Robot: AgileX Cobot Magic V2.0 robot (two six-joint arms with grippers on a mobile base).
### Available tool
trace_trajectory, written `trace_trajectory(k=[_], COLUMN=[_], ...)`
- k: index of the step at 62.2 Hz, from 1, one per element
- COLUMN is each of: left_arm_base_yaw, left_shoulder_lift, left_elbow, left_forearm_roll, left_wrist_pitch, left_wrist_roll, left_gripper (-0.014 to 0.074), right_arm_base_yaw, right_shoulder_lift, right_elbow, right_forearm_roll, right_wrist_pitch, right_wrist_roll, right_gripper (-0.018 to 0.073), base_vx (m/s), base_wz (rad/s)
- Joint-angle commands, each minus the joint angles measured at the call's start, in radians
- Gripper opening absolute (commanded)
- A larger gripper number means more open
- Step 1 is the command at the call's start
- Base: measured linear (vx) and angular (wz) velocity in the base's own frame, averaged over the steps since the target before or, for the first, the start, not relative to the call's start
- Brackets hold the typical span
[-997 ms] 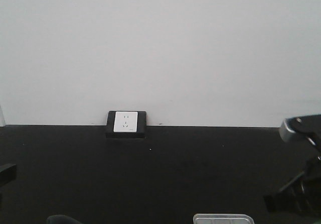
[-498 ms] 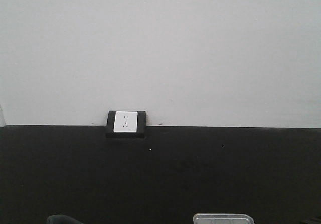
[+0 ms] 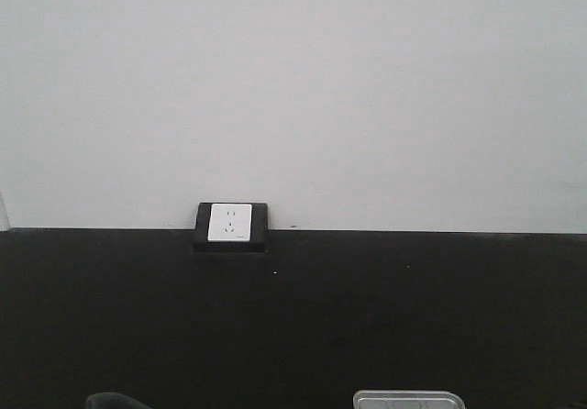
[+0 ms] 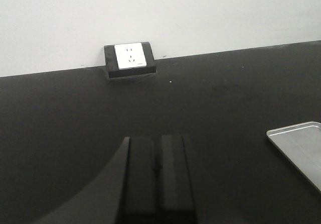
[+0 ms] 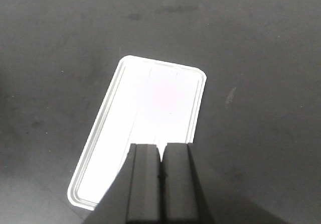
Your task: Wipe beaker with gray cloth and return to tray
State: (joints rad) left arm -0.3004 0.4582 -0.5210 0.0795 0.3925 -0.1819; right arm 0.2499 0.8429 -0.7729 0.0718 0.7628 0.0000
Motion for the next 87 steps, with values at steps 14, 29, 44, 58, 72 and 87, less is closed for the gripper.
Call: trace_trajectory(k=[14,29,44,58,72,87], left_arm_base_yaw=[0.072,0.237,0.260,0.260,0.264,0.264], left_shoulder_lift=[-0.055,-0.211,-0.356,-0.418,-0.498,-0.495], left_elbow=[0.086,0.379,0.578,0.579,0.579,0.579], left_forearm_roll=[0.013,-0.049,-0.046,-0.049,-0.091,-0.091], left_wrist_pitch=[-0.230,-0.512,-0.558,-0.453,-0.463,-0.466], left_wrist_roll=[-0.012,-0.001,0.035,0.046,0.046,0.046], left_gripper=[-0.0006,-0.0006,-0.0006,-0.0006,-0.0006,-0.0006], right_arm_base_yaw=[-0.006,-0.006,-0.006,-0.006,-0.006,-0.006], right_shoulder_lift=[-0.008,-0.008,-0.008,-0.008,-0.008,-0.008], right_elbow=[-0.029,-0.029,-0.029,-0.029,-0.029,-0.029], right_forearm_roll=[-0.001,-0.001,-0.001,-0.001,-0.001,-0.001], right_wrist_pitch=[-0.062,-0.062,-0.062,-0.058,-0.059,-0.058], right_wrist_roll=[-0.009,-0.009,-0.009,-0.009,-0.009,-0.009], right_gripper=[-0.0012,-0.0012,-0.0012,-0.0012,-0.0012,-0.0012], base_vx=[0.00,0.00,0.00,0.00,0.00,0.00], base_wz=[0.00,0.00,0.00,0.00,0.00,0.00])
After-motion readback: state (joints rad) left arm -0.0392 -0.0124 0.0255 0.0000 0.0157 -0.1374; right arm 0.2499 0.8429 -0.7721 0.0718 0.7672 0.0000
